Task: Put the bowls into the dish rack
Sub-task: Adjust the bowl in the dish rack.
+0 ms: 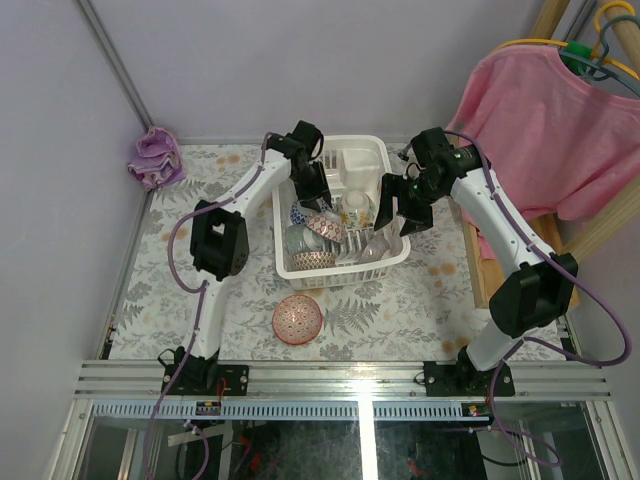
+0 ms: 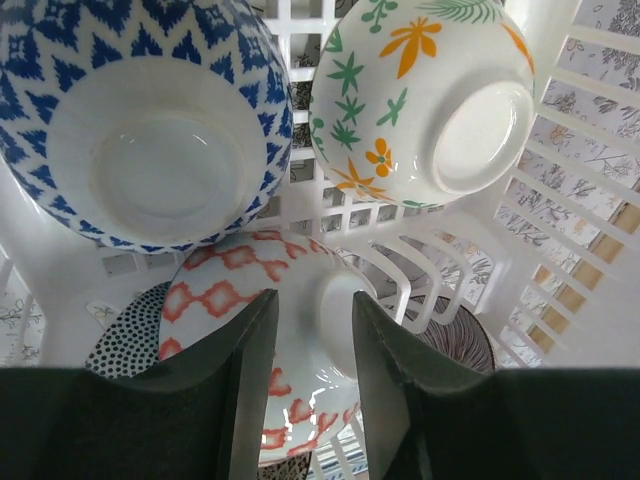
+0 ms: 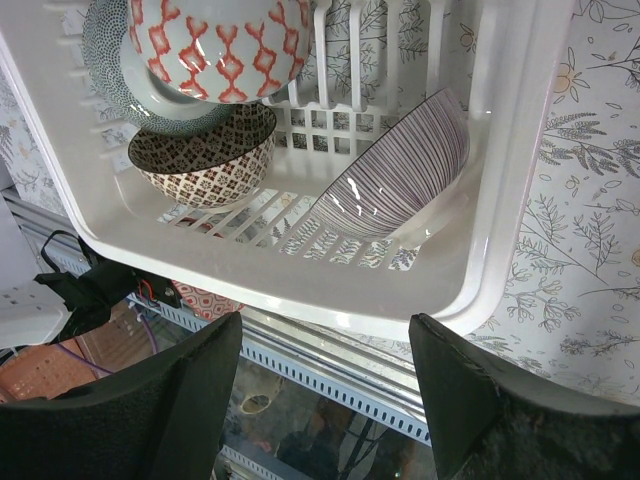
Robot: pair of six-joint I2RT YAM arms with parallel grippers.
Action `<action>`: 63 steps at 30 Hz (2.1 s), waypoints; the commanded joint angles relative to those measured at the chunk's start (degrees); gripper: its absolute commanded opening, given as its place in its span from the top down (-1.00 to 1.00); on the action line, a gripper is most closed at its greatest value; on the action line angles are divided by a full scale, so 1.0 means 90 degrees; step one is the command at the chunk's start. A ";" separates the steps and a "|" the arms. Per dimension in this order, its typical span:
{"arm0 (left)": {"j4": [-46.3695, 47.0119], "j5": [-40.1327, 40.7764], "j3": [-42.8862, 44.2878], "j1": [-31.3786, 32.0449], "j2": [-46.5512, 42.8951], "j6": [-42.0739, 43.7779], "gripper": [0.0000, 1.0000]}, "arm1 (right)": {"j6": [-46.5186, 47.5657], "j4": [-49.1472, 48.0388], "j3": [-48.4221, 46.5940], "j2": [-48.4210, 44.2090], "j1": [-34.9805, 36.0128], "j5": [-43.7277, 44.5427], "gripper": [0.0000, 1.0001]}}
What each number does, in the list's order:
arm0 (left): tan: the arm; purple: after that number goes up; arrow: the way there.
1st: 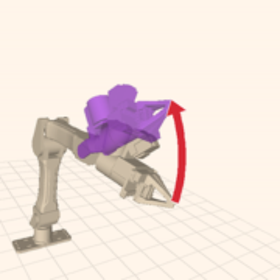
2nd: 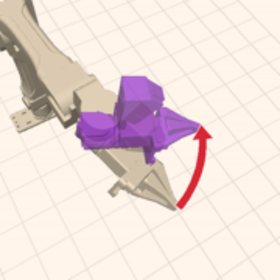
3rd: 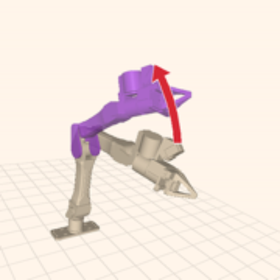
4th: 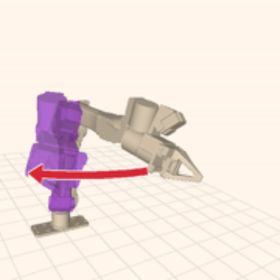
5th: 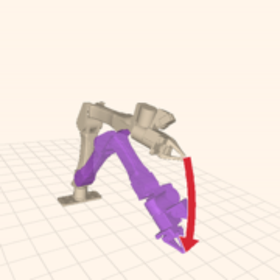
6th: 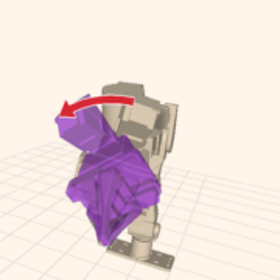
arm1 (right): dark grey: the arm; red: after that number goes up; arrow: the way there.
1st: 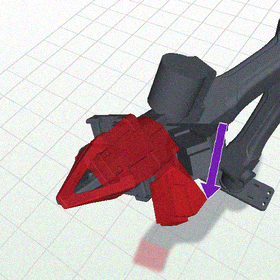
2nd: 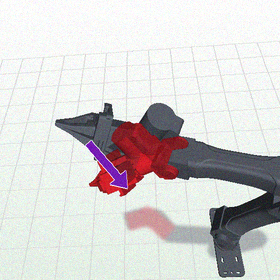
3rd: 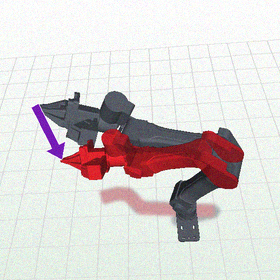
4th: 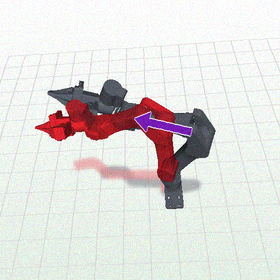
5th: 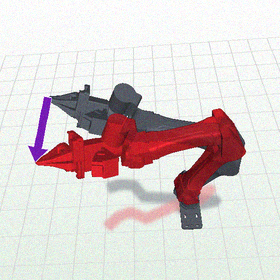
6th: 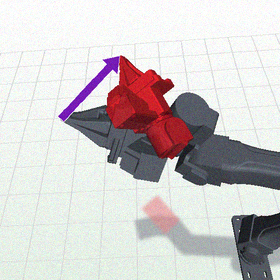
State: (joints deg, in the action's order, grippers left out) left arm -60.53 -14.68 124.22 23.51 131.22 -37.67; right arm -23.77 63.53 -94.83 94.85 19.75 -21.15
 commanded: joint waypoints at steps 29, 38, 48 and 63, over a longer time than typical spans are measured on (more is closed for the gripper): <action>0.0727 -0.0494 -0.1945 0.0811 -0.1326 0.0777 0.44 | 0.0193 0.0203 0.0390 -0.0166 -0.0038 -0.0035 -0.51; 0.0488 -0.0290 -0.2225 0.0825 -0.1389 0.1014 0.43 | 0.0140 -0.0211 0.0172 0.0505 -0.0187 0.0832 -0.72; 0.0459 -0.0242 -0.2318 0.0839 -0.1339 0.1048 0.39 | 0.0176 -0.0665 0.0124 0.1331 -0.0206 0.0939 -0.08; 0.0573 -0.0309 -0.2542 0.1214 -0.1520 0.0932 0.37 | 0.0389 -0.0787 0.0243 0.1134 -0.0198 0.1422 -0.17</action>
State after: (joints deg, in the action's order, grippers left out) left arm -46.92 -14.96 104.47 32.38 118.26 -29.50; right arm -21.93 54.98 -92.68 107.20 19.77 -15.62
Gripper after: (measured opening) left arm 0.314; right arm 0.580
